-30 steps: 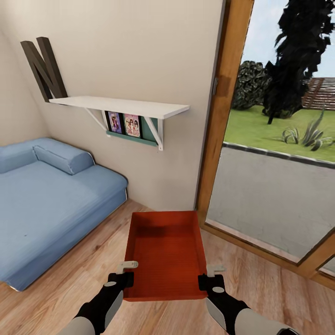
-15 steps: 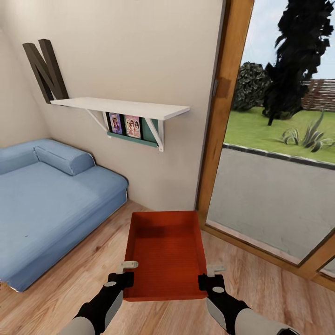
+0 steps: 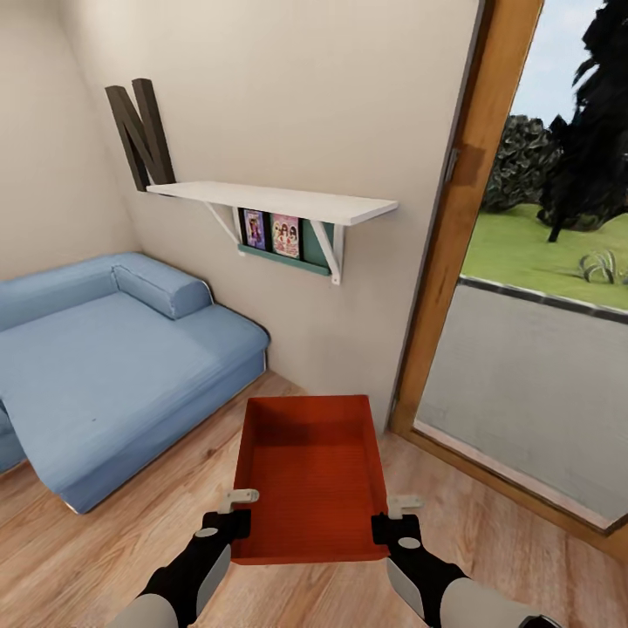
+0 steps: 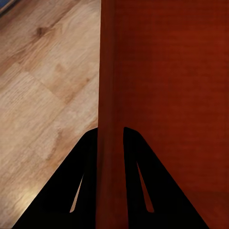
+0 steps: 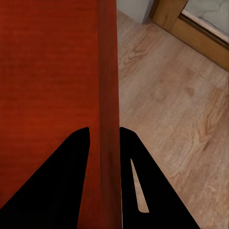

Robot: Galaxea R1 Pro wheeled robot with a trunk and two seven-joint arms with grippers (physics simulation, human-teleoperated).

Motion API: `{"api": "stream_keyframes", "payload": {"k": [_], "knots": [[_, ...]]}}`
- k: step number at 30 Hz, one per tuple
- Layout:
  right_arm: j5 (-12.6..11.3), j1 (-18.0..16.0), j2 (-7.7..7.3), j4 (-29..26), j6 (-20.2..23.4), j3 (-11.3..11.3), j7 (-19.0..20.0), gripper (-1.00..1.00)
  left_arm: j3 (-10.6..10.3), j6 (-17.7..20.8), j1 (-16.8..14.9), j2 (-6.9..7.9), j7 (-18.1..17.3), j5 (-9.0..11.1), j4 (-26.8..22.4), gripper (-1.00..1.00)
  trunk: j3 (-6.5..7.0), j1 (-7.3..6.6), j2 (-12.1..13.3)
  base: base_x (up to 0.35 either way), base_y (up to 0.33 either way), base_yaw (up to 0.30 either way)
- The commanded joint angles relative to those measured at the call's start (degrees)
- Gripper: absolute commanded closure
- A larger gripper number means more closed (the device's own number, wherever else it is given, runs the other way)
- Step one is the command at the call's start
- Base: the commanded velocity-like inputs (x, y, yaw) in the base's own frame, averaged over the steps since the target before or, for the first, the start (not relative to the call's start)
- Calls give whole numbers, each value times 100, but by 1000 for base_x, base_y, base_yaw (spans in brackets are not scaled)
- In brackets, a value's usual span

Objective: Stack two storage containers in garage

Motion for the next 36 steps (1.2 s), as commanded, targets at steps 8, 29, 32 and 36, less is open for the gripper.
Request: {"api": "stream_keyframes", "payload": {"k": [8,29,32,36], "knots": [[-62,-2,-149,95,-33,107,-40,100,36,40,-6,7,63,-33,-17,100,-6,0,-4,0,0,14],[-80,-2,-150,95,-38,103,-40,100,36,30,-6,10,71,-33,-19,100,-6,0,-4,0,0,184],[-80,-2,-150,95,-36,106,-40,100,39,17,-6,7,72,-33,-14,100,-6,0,-4,0,0,300],[-80,-2,-149,95,-32,104,-40,100,43,14,-6,2,79,-33,-11,100,-6,0,-4,0,0,300]]}}
